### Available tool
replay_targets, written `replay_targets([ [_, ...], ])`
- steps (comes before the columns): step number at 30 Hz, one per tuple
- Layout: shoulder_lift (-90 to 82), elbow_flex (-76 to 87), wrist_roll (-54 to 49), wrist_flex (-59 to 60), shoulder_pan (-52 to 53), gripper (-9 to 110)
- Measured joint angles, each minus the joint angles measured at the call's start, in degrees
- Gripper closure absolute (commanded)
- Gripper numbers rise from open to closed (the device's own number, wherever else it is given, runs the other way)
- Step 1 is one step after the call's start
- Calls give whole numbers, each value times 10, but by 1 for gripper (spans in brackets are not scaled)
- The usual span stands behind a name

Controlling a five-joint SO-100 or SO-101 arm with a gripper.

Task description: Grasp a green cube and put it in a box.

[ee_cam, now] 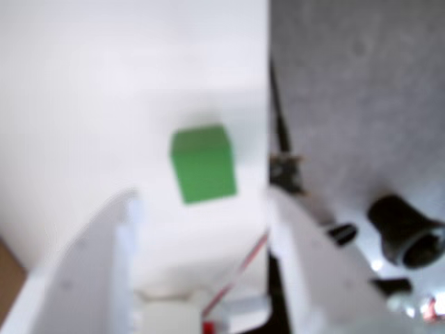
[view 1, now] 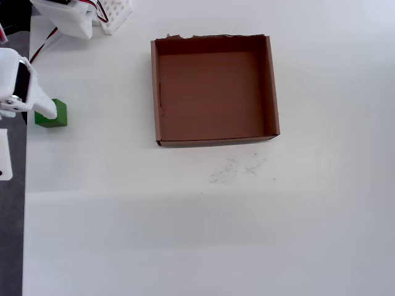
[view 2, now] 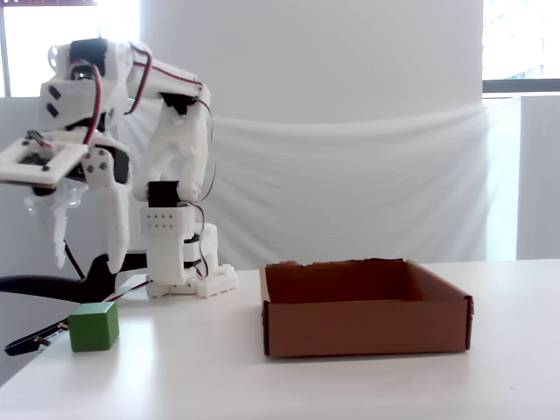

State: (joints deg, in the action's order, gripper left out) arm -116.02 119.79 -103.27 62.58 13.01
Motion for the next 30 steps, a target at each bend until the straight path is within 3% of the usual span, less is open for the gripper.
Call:
replay_targets([
  [30, 32, 105, -67, -98, 10, 74],
])
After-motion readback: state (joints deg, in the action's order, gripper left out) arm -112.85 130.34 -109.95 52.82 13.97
